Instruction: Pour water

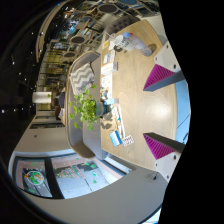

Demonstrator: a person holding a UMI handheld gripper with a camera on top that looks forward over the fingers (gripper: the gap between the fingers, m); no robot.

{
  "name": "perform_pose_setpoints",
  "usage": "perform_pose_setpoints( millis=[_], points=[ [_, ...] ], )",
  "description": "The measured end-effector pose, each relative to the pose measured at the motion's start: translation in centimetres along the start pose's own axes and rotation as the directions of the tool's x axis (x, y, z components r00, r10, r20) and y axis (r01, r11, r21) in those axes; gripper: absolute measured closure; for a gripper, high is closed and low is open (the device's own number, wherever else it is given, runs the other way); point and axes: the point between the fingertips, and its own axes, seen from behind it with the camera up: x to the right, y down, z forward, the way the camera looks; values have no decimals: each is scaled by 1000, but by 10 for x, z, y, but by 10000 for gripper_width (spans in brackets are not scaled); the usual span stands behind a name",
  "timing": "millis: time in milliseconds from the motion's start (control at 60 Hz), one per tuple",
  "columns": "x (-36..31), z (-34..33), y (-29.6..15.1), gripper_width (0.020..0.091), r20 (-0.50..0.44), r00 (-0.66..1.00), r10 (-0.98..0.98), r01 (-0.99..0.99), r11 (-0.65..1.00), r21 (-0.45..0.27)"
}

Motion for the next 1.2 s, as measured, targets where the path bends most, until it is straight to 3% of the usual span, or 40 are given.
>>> perform_pose_setpoints(
  millis=[317,600,817,1200],
  points=[
    [41,-2,15,246,-37,999,10,-9,1000,12],
    [141,1,74,249,-101,994,37,-39,999,-26],
    [257,25,89,246,-182,983,-3,12,999,48],
    [368,129,80,260,-119,992,40,-24,991,133]
  ],
)
